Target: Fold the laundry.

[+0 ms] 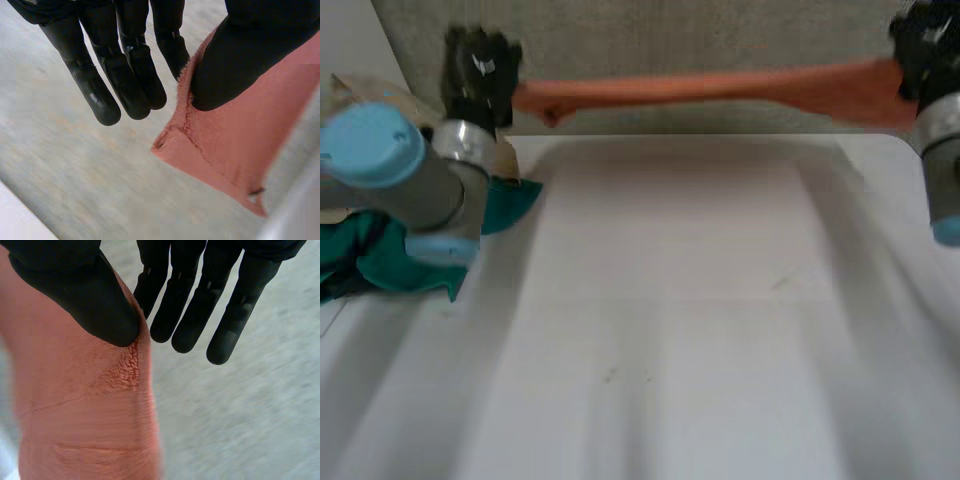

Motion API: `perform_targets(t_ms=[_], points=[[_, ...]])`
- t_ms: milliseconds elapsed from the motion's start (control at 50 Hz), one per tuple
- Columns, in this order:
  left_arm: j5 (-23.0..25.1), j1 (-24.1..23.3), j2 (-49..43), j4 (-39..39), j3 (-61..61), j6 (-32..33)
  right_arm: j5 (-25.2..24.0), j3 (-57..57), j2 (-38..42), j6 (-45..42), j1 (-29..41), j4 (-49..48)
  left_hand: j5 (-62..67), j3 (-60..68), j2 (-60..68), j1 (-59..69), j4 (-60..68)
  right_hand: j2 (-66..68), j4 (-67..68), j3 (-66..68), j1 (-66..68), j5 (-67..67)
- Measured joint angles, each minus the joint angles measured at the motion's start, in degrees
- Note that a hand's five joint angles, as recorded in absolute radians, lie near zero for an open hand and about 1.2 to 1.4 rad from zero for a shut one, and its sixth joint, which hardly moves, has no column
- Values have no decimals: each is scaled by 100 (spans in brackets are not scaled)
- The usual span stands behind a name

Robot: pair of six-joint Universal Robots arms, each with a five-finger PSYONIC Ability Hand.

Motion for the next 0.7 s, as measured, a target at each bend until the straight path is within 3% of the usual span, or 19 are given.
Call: perform_targets(t_ms=[220, 380, 480, 580, 700], points=[[149, 19, -55, -104, -1778, 49, -69, 959, 597, -57, -38, 948, 0, 0, 1, 0, 0, 0, 0, 0, 0, 0], [147, -10, 857, -756, -3020, 85, -84, 1420, 296, -172, -94, 2319, 0, 0, 1, 0, 0, 0, 1, 0, 0, 0], [151, -47, 2067, -1654, -3937, 182, -86, 1855, -376, -567, -391, 3581, 0, 0, 1, 0, 0, 0, 0, 0, 0, 0], [155, -47, 3147, -2989, -4628, 671, -80, 2452, -1332, -1498, -830, 5022, 0, 0, 1, 0, 1, 0, 0, 0, 0, 0], [154, -79, 3485, -4062, -4813, 1158, -73, 2812, -1882, -2314, -1076, 5401, 0, 0, 1, 0, 1, 0, 1, 0, 0, 0]])
